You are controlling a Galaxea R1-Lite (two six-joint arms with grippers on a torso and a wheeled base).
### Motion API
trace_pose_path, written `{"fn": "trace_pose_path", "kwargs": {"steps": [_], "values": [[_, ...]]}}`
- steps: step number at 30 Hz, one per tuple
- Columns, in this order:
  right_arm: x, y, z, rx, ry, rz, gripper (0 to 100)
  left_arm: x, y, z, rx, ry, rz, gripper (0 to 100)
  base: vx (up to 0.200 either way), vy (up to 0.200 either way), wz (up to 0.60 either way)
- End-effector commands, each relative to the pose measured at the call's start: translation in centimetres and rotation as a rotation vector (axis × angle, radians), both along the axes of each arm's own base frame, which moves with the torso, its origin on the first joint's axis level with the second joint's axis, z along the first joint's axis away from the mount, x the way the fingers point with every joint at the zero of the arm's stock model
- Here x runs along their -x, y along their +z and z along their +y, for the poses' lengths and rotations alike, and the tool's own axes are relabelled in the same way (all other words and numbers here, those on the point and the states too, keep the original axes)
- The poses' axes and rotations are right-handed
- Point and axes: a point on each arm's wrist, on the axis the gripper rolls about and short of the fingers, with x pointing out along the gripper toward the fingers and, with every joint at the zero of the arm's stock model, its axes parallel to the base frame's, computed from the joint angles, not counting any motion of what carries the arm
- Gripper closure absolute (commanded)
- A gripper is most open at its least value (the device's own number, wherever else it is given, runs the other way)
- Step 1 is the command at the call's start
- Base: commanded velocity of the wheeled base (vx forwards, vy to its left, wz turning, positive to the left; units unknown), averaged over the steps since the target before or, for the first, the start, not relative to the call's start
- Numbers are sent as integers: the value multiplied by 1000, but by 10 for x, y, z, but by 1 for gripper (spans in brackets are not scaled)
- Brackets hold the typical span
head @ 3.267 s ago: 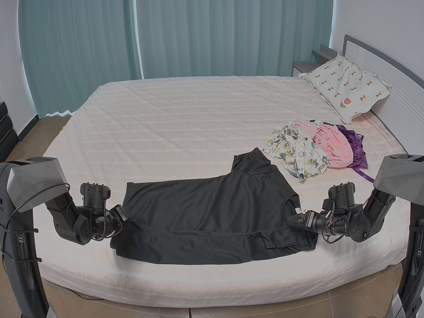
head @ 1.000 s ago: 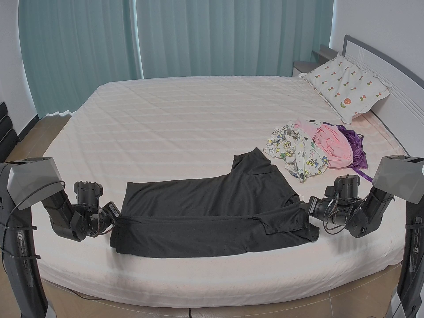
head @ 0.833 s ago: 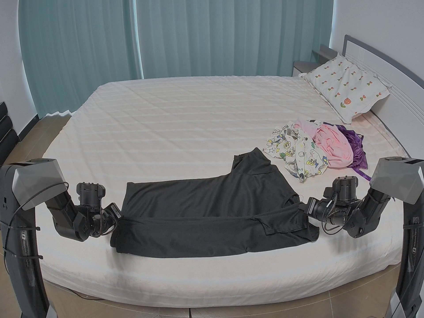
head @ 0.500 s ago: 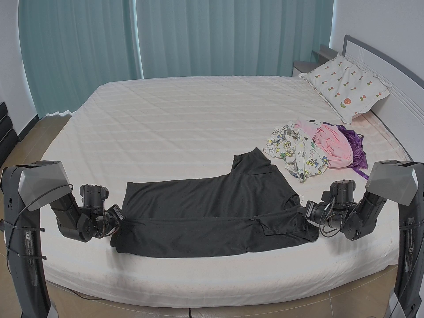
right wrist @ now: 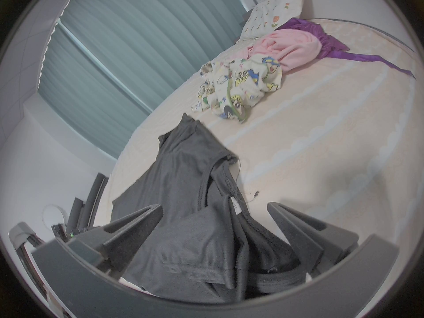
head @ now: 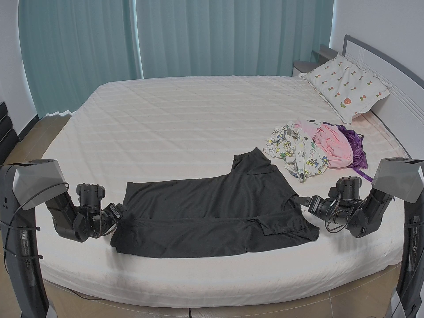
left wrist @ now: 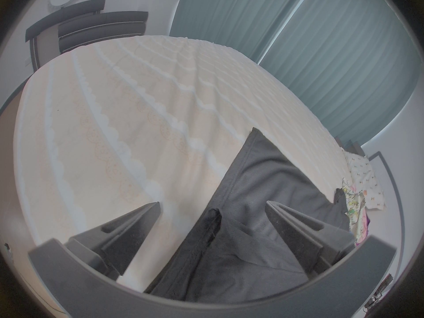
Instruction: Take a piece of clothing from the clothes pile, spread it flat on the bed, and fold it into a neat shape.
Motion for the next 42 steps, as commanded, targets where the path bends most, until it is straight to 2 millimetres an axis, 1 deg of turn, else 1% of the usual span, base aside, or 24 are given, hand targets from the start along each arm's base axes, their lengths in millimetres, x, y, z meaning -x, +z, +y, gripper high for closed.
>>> {"fn": "trace_pose_path", "kwargs": {"steps": [1,3,4,5,8,11,13,15,20,24,31,33,36,42], "values": [[13,36,-1,-51,-35,-43,0,21,34,1,23,16,-46,0,0,0,0],[20,40,0,-57,-46,-36,0,29,41,1,25,16,-52,0,0,0,0],[26,47,-1,-71,-66,-36,0,38,46,1,32,13,-54,0,0,0,0],[28,50,-1,-81,-77,-36,0,42,49,1,35,16,-56,0,0,0,0],[40,57,-1,-132,-152,-11,0,47,58,0,95,65,-93,0,0,0,0],[45,57,3,-190,-184,20,0,52,63,-1,153,86,-105,0,67,0,0],[46,55,4,-204,-191,31,0,53,63,-1,160,86,-102,0,200,0,0],[48,52,13,-245,-195,60,0,57,60,-1,163,83,-86,0,200,0,0],[49,46,21,-302,-209,106,0,57,59,-1,165,83,-80,0,200,0,0],[48,41,19,-306,-220,121,0,56,58,-2,166,80,-80,0,200,0,0],[50,39,18,-303,-224,129,0,56,54,-3,184,86,-66,0,200,0,0],[50,39,18,-303,-224,129,0,56,54,-3,184,86,-66,0,0,0,0],[52,38,20,-297,-219,138,0,55,46,-3,184,89,-45,0,0,0,0],[52,35,20,-295,-222,145,0,52,39,-3,183,90,-28,0,0,0,0]]}}
